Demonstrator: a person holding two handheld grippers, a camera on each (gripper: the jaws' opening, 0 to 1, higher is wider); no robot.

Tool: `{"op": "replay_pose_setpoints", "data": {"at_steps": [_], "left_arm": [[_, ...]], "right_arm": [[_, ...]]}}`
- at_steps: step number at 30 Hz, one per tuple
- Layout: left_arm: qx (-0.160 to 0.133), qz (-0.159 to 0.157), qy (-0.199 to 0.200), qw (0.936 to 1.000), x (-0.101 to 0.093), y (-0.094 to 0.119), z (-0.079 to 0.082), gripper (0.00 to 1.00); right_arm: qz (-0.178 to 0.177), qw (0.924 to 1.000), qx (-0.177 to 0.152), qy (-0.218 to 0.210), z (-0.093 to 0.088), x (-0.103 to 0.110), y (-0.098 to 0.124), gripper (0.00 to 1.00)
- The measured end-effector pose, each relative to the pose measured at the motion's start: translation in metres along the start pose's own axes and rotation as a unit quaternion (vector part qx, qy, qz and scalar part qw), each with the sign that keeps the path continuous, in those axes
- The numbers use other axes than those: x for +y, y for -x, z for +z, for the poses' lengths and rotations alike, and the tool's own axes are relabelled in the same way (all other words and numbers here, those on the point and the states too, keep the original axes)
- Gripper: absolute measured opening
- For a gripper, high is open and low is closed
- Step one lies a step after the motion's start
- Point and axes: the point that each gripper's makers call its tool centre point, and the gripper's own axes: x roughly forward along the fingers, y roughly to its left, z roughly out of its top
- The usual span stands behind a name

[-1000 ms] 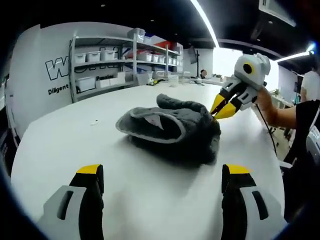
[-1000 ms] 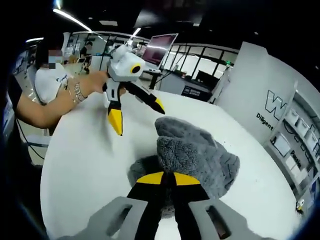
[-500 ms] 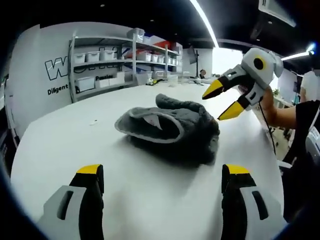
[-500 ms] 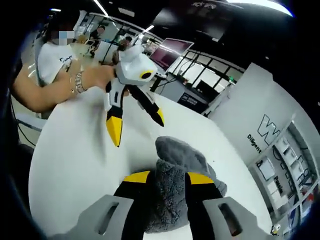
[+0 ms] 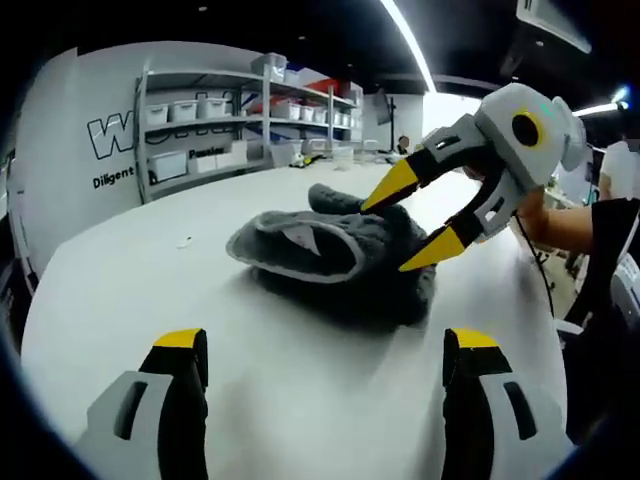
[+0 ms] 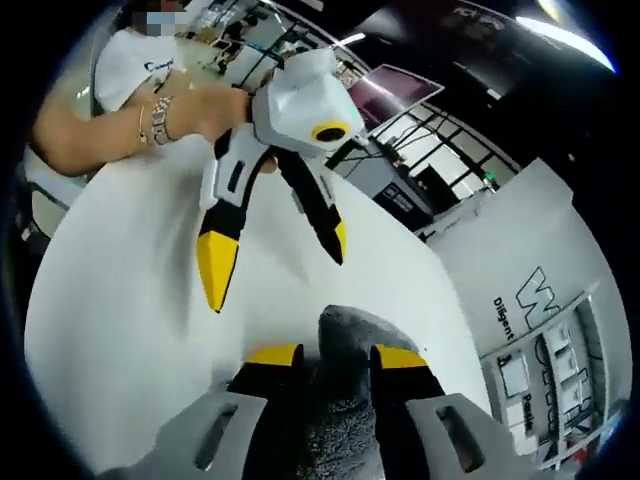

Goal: Open the folded towel by lifting each exposed corner and separating the folded layers until the towel lies flat within the target outline without major curled edges

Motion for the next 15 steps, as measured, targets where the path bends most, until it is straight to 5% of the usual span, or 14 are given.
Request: {"op": "replay_pose_setpoints", "data": {"at_steps": [8,15], "left_arm": [[-0.002,-0.003,-0.005,1.0,-0.002,-0.001,0.002,0.96],[0.007,-0.005,-0.009,0.9999,-0.003,-0.003,-0.001,0.95]], "right_arm": [[-0.002,1.0,0.005,-0.003,-0.009,-0.004,0.002,0.07],[-0.03,0.9995,-0.005,-0.012,-0.01,-0.019,0.017,0.05]]}}
